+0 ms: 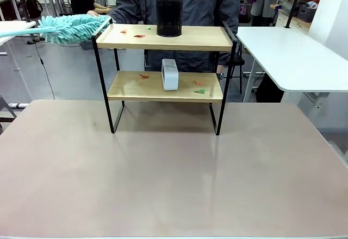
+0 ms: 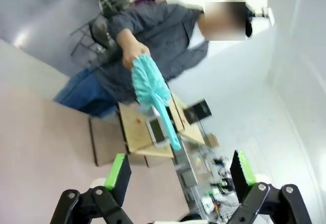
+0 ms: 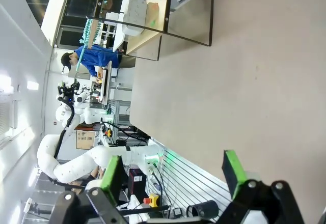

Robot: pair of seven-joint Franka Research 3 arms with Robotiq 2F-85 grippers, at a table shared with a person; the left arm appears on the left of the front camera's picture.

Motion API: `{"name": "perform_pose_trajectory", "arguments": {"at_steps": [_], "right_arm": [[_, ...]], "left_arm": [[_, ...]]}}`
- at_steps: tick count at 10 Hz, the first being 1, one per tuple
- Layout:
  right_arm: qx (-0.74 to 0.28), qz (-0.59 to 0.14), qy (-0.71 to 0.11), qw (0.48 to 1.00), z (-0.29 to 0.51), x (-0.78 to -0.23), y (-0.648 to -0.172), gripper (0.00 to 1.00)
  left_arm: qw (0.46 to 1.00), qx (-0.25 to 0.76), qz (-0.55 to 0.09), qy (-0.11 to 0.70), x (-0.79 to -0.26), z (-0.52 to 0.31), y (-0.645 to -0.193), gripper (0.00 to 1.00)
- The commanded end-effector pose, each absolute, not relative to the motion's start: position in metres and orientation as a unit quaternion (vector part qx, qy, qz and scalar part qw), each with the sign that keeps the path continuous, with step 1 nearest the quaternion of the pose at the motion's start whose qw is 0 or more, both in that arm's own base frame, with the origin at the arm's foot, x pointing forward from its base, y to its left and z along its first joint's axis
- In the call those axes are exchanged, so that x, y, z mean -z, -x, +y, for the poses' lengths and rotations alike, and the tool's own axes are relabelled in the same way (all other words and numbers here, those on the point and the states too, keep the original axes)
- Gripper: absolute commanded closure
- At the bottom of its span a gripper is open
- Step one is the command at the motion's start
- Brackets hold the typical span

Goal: Clean the shelf.
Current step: Pick up the Duster from the human.

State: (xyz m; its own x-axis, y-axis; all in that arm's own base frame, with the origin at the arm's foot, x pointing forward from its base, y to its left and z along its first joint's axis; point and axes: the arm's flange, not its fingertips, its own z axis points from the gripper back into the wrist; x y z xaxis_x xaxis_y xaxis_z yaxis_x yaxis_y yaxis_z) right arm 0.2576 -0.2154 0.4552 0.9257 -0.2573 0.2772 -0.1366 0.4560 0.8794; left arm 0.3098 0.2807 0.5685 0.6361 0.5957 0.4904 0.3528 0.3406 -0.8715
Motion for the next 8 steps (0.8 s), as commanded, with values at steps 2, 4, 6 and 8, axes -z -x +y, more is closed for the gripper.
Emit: {"name": "perform_pose_trajectory", "arguments": {"at_steps": [2,4,6,8], "right_arm": [[0.026,-0.202,-0.525,0.826,-0.215,-0.456,-0.26,0.0],[0.026,-0.202,-0.525,0.826,-0.215,-0.456,-0.26,0.0],[0.026,-0.202,-0.525,0.826,-0.215,-0.456,-0.26,0.0],[0.026,-0.202,-0.525,0.826,-0.215,-0.456,-0.26,0.0]], "left_arm": [[0.7,-0.104,-0.451,0.543,-0.567,0.299,-0.289,0.0],[0.691,-0.049,-0.382,0.612,-0.573,0.271,-0.321,0.0],[0.703,0.015,-0.355,0.616,-0.588,0.245,-0.344,0.0],[0.724,0.103,-0.297,0.614,-0.589,0.211,-0.381,0.0]]}}
